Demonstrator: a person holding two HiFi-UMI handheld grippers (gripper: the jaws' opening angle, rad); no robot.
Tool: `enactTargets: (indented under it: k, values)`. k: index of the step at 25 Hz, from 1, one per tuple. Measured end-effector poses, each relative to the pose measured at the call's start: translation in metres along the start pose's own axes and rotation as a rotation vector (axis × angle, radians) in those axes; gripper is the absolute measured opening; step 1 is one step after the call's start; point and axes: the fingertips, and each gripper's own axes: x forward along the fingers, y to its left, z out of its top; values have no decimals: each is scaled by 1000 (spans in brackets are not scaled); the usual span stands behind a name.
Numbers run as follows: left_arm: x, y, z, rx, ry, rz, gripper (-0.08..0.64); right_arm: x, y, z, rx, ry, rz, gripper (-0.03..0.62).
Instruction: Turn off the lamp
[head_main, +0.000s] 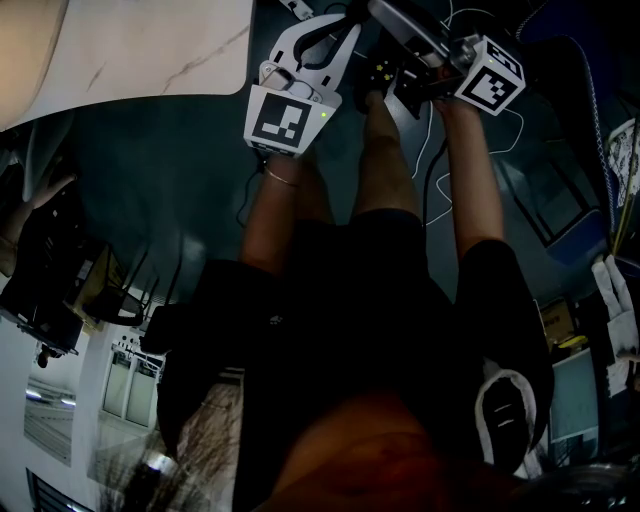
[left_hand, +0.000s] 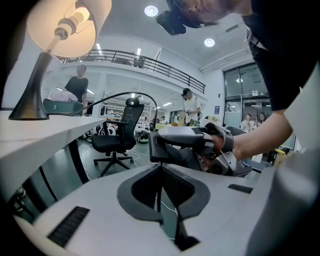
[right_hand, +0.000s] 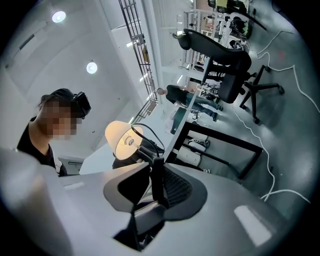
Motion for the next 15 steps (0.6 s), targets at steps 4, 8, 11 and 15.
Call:
enactTargets:
  k: [4, 8, 11, 15]
  values:
    - [-2, -2, -1, -7, 2, 2, 14, -1, -3, 2, -20, -15, -23, 80]
    - [-4, -4, -4, 16, 14, -14, 14, -2, -3, 4, -18, -25, -23, 84]
    - [-5, -7, -1, 15, 11, -25, 14, -3, -5, 4, -14, -33, -28, 87]
    - [-6, -8, -2, 6, 16, -32, 14, -3, -6, 1, -54, 0, -44, 90]
